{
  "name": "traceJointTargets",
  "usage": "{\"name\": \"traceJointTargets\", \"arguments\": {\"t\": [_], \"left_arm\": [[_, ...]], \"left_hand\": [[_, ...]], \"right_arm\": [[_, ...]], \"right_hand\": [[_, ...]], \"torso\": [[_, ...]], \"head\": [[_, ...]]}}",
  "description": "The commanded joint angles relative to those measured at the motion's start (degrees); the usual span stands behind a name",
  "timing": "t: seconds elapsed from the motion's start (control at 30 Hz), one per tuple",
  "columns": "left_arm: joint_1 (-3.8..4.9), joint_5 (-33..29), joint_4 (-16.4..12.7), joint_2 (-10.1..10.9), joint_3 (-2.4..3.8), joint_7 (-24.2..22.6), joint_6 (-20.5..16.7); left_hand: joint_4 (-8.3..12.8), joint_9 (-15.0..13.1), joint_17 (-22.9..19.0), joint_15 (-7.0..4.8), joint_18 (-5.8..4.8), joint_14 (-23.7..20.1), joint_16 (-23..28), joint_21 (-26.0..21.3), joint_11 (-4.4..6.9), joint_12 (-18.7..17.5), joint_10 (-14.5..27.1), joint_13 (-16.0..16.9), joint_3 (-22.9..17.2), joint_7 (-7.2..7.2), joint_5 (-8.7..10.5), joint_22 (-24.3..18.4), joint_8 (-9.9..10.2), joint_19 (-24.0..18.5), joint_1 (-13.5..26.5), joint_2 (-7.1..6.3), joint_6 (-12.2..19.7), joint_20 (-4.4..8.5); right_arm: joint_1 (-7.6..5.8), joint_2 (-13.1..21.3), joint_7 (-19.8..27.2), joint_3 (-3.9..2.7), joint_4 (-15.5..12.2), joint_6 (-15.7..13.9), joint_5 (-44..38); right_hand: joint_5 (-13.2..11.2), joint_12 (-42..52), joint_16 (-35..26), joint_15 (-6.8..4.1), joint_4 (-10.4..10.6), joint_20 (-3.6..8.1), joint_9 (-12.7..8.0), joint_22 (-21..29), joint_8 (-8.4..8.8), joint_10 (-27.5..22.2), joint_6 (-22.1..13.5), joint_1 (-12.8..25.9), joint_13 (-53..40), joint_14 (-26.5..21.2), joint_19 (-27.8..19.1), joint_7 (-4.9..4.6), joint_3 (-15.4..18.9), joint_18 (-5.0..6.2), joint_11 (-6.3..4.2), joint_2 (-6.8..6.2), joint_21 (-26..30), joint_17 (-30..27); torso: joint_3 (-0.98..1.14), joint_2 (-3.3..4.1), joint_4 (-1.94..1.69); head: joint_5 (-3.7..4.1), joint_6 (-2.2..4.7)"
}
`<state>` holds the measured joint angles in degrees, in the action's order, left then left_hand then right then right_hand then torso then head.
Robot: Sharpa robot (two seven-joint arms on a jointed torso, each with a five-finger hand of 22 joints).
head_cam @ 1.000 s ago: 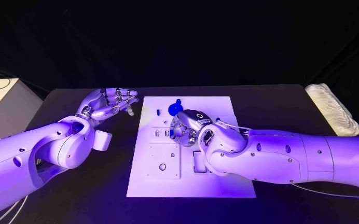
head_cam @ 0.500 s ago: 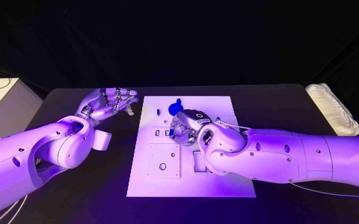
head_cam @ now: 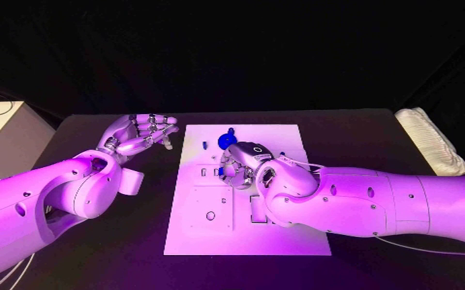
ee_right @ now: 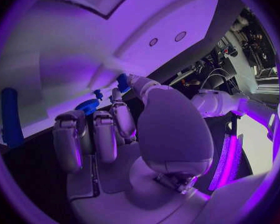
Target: Assemble the parts on the task board
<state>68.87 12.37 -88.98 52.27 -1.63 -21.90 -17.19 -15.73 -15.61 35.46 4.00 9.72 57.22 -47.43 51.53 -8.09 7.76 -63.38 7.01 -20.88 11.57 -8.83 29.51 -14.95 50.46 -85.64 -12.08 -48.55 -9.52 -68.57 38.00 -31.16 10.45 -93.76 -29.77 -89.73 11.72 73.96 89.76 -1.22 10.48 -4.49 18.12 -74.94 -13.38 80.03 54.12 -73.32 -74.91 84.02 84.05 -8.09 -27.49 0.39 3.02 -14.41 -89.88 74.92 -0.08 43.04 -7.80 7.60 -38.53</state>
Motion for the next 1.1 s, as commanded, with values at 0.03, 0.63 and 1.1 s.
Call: {"name": "traceJointTargets", "arguments": {"t": [0.03,0.63,1.1], "left_arm": [[0.05,0.1,-0.2,0.0,0.04,-0.2,0.2],[0.05,0.2,-0.1,0.0,0.04,-0.1,0.0],[0.28,15.5,1.6,-1.4,0.05,22.9,7.5]], "left_hand": [[-0.3,-0.1,0.1,-0.03,0.82,0.5,-0.2,0.2,0.23,0.1,0.4,0.1,0.0,0.06,0.19,0.0,-0.2,0.3,0.5,0.17,0.4,-0.1],[-0.3,-0.1,0.1,-0.04,0.82,0.5,-0.2,0.2,0.24,0.1,0.4,0.1,0.0,0.05,0.2,0.0,-0.2,0.3,0.4,0.23,0.4,-0.1],[-0.8,-5.3,27.4,-3.31,-1.21,17.8,-27.0,15.4,3.86,25.7,-0.7,18.5,5.9,-2.89,0.02,15.8,-7.0,11.5,7.8,2.51,-2.5,2.82]], "right_arm": [[0.05,0.0,1.1,0.01,0.0,0.7,-0.6],[0.05,0.6,2.6,0.03,-1.0,-1.4,-0.3],[-4.34,8.3,27.0,-0.36,-4.0,-9.0,27.7]], "right_hand": [[-0.9,-0.5,-0.1,0.42,-0.4,-0.6,-0.3,-15.1,0.62,-0.4,-0.8,0.3,-1.3,5.8,6.0,-0.16,0.4,-0.39,0.31,-0.83,-0.1,14.4],[-6.0,-2.2,-0.2,0.88,1.3,-1.16,-1.5,-15.1,1.52,-1.8,-2.0,0.3,-0.2,5.8,6.0,-0.53,8.7,-0.39,0.79,-0.71,-0.1,14.3],[-4.2,-2.7,-1.1,0.58,3.9,-0.92,-1.8,-15.1,0.22,-2.2,-0.4,-4.3,0.1,5.4,6.0,-0.17,10.8,-0.39,0.43,2.01,-0.1,12.7]], "torso": [[-0.01,-0.02,-0.07],[0.02,0.05,-0.09],[0.05,-0.57,-0.07]], "head": [[0.07,-0.04],[0.11,-0.13],[-0.15,-0.17]]}}
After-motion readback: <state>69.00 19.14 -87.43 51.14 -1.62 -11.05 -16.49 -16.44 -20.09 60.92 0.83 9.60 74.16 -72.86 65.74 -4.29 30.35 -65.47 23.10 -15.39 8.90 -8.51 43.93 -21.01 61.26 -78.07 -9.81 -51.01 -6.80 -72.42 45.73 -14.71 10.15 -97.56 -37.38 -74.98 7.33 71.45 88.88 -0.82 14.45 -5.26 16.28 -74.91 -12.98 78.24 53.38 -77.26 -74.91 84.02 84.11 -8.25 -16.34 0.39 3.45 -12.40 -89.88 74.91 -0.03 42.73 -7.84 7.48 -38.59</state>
